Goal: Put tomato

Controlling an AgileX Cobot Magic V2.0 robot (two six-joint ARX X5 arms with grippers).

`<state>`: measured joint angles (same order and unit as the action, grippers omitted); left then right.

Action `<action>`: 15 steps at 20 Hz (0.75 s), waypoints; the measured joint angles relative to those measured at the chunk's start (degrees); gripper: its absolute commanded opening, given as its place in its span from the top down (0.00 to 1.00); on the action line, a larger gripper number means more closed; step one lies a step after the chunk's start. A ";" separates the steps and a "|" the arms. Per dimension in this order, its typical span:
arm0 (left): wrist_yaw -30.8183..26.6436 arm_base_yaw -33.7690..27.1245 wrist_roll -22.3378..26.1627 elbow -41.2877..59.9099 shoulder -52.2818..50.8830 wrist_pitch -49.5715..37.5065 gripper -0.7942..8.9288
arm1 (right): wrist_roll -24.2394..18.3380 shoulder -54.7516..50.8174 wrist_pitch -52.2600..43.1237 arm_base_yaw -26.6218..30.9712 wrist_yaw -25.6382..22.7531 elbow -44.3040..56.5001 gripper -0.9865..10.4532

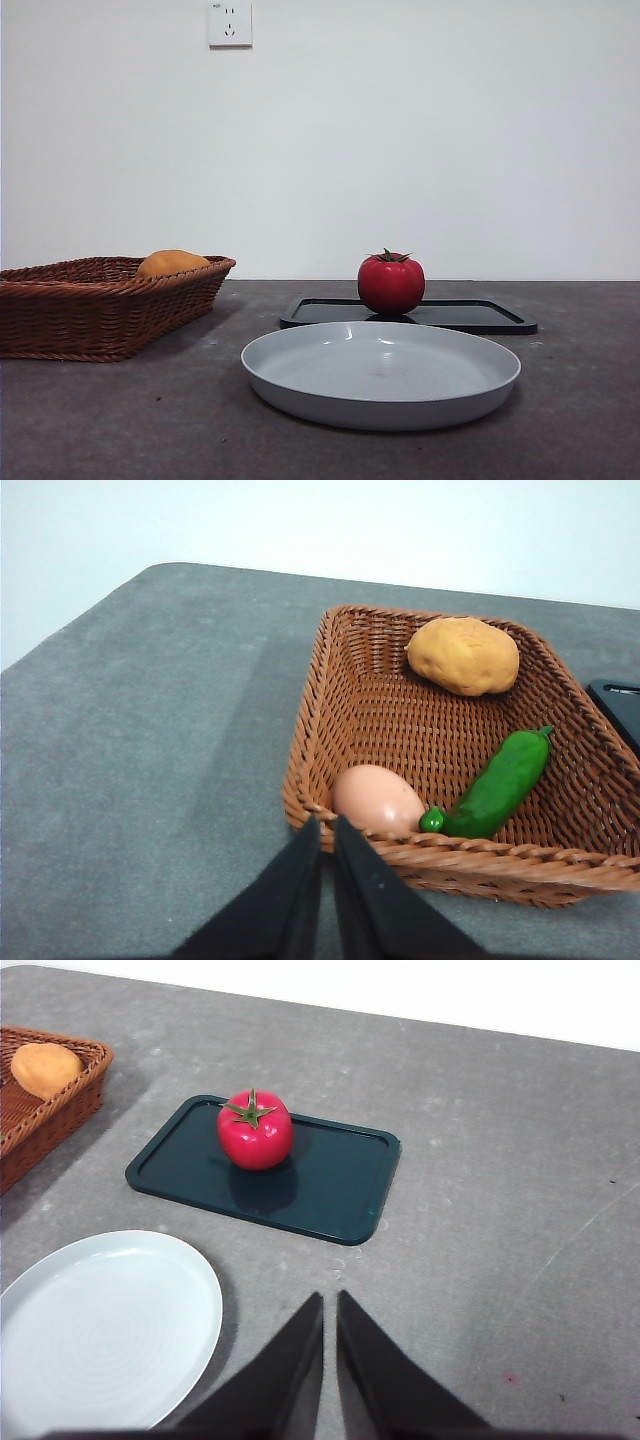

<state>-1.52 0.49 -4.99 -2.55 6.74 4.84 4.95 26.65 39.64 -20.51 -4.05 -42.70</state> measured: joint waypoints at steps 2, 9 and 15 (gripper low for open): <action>0.00 0.00 0.00 0.33 -2.71 2.64 0.90 | 0.00 0.00 0.00 0.00 0.00 0.00 0.90; 0.35 0.00 0.17 0.68 -6.49 5.68 0.90 | 0.00 -0.02 -0.02 0.00 0.00 0.00 0.90; 0.35 0.00 1.49 0.68 -6.49 5.68 0.90 | 0.00 0.00 -0.02 0.00 -0.02 0.00 0.90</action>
<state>-1.17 0.49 -3.51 -1.87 0.25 10.52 4.95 26.65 39.62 -20.51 -4.08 -42.70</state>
